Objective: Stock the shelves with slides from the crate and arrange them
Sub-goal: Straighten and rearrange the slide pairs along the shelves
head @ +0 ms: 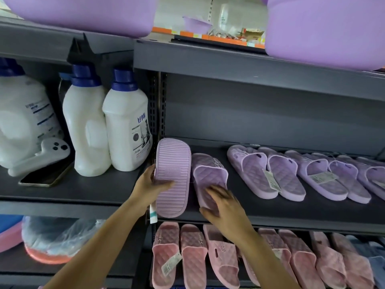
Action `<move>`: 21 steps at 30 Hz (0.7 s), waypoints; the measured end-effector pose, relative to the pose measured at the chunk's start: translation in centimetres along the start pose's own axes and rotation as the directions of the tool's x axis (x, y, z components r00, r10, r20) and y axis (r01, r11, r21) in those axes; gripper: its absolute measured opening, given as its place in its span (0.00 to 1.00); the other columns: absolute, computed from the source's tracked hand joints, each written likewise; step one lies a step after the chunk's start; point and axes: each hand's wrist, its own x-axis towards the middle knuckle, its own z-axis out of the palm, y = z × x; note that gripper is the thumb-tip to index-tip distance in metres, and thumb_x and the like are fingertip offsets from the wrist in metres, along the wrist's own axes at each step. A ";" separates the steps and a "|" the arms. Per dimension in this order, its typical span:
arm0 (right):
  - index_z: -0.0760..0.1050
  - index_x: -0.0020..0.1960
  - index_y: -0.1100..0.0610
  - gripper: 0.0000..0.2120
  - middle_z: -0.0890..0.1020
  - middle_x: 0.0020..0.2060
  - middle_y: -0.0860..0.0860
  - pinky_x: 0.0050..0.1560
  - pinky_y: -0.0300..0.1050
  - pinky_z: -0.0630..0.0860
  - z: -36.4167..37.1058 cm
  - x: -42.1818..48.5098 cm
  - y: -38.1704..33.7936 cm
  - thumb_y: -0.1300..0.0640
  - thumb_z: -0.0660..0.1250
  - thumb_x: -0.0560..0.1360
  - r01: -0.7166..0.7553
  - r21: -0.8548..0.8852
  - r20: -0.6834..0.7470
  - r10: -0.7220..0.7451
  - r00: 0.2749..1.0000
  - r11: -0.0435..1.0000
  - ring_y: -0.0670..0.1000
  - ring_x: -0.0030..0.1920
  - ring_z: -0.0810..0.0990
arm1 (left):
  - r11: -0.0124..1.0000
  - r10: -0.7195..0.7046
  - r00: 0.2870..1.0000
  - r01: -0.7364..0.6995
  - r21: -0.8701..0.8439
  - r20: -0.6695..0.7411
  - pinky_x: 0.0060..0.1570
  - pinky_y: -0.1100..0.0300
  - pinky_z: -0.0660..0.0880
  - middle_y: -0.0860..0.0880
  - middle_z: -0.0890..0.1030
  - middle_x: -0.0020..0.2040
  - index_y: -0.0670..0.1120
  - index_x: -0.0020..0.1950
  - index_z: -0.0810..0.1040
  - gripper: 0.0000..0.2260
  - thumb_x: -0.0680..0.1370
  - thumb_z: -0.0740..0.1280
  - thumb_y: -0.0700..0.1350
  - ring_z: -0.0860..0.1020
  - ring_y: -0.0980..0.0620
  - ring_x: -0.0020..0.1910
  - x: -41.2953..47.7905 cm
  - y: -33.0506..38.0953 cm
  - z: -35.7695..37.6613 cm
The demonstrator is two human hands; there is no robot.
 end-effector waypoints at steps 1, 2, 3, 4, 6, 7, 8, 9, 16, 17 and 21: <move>0.73 0.65 0.58 0.35 0.76 0.63 0.52 0.66 0.47 0.66 -0.1 0.1 0.1 0.37 0.53 0.67 -0.010 0.016 0.012 0.010 1.000 1.000 0.54 0.65 0.73 | 0.999 -0.007 1.000 0.008 -0.038 0.022 0.53 0.56 0.76 0.49 0.82 0.52 0.45 0.62 0.74 0.24 0.68 0.75 0.38 0.80 0.51 0.51 0.0 0.1 -0.3; 0.72 0.66 0.58 0.36 0.75 0.65 0.52 0.67 0.44 0.62 -0.2 0.3 0.2 0.37 0.52 0.66 -0.014 0.033 0.020 0.014 1.000 0.999 0.53 0.66 0.71 | 0.996 -0.006 0.999 0.010 -0.085 0.041 0.55 0.53 0.76 0.48 0.82 0.52 0.45 0.62 0.75 0.23 0.69 0.74 0.36 0.81 0.49 0.52 0.0 0.3 -0.6; 0.72 0.66 0.58 0.37 0.74 0.65 0.52 0.66 0.41 0.60 -0.1 0.4 0.3 0.37 0.52 0.66 -0.009 0.044 0.016 0.009 1.000 0.999 0.52 0.67 0.70 | 0.991 -0.008 0.999 0.015 -0.135 0.053 0.54 0.53 0.77 0.46 0.83 0.52 0.45 0.61 0.76 0.21 0.70 0.72 0.34 0.81 0.47 0.52 0.0 0.4 -0.9; 0.73 0.66 0.58 0.37 0.75 0.64 0.52 0.66 0.41 0.60 0.0 0.5 0.4 0.37 0.53 0.66 -0.003 0.056 0.010 0.002 1.000 0.998 0.53 0.67 0.71 | 0.981 -0.014 0.998 0.025 -0.191 0.058 0.51 0.55 0.78 0.45 0.83 0.52 0.44 0.60 0.77 0.19 0.71 0.70 0.32 0.81 0.47 0.52 -0.1 0.5 -1.1; 0.74 0.64 0.59 0.35 0.77 0.62 0.53 0.66 0.44 0.64 0.4 0.6 0.3 0.38 0.54 0.66 -0.019 0.081 0.016 0.018 1.000 0.997 0.54 0.65 0.73 | 0.965 -0.026 0.999 0.037 -0.259 0.046 0.41 0.63 0.78 0.43 0.83 0.51 0.42 0.59 0.77 0.17 0.72 0.68 0.30 0.82 0.50 0.46 -0.5 0.9 -1.1; 0.75 0.62 0.59 0.33 0.78 0.61 0.53 0.66 0.47 0.67 0.7 0.6 0.2 0.39 0.55 0.66 -0.021 0.085 0.008 0.021 1.000 0.996 0.55 0.63 0.74 | 0.965 -0.022 0.999 0.027 -0.259 0.023 0.39 0.65 0.78 0.43 0.82 0.50 0.42 0.58 0.77 0.17 0.72 0.67 0.29 0.83 0.52 0.43 -0.8 1.0 -1.1; 0.77 0.60 0.60 0.31 0.79 0.59 0.53 0.64 0.50 0.70 1.0 0.6 0.2 0.40 0.57 0.67 -0.013 0.077 -0.017 0.015 1.000 0.997 0.55 0.61 0.76 | 0.967 -0.014 1.000 0.012 -0.254 -0.005 0.40 0.65 0.78 0.43 0.82 0.50 0.42 0.58 0.77 0.18 0.71 0.67 0.29 0.82 0.53 0.42 -1.0 1.2 -1.1; 0.79 0.57 0.60 0.29 0.81 0.56 0.53 0.61 0.53 0.73 1.3 0.7 0.1 0.41 0.59 0.67 -0.006 0.063 -0.039 0.008 0.999 0.998 0.55 0.58 0.79 | 0.968 -0.005 0.999 -0.004 -0.249 -0.035 0.45 0.62 0.79 0.42 0.82 0.50 0.42 0.59 0.77 0.19 0.71 0.68 0.29 0.82 0.52 0.43 -1.1 1.3 -1.2; 0.80 0.53 0.60 0.26 0.83 0.51 0.54 0.55 0.52 0.75 1.9 1.7 -1.4 0.42 0.61 0.67 0.091 0.092 -0.058 -0.086 0.995 0.992 0.55 0.53 0.81 | 0.967 0.132 0.952 -0.185 -0.177 -0.276 0.41 0.64 0.76 0.47 0.80 0.52 0.45 0.62 0.75 0.23 0.70 0.69 0.30 0.79 0.49 0.48 -1.3 3.3 -1.9; 0.80 0.54 0.61 0.27 0.83 0.52 0.54 0.57 0.52 0.75 1.9 1.9 -1.7 0.42 0.60 0.67 0.119 0.101 -0.037 -0.116 0.993 0.988 0.55 0.55 0.81 | 0.970 0.141 0.946 -0.190 -0.148 -0.291 0.43 0.60 0.75 0.47 0.79 0.54 0.46 0.63 0.75 0.23 0.70 0.69 0.30 0.78 0.46 0.51 -1.3 3.5 -2.0; 0.72 0.66 0.56 0.32 0.76 0.63 0.50 0.62 0.36 0.68 0.6 2.7 -2.3 0.37 0.60 0.69 0.004 0.366 0.098 -0.043 0.994 0.930 0.49 0.63 0.74 | 0.974 0.224 0.932 -0.204 0.097 -0.287 0.36 0.61 0.70 0.50 0.76 0.53 0.49 0.66 0.71 0.25 0.72 0.69 0.34 0.77 0.49 0.43 -1.9 4.7 -1.7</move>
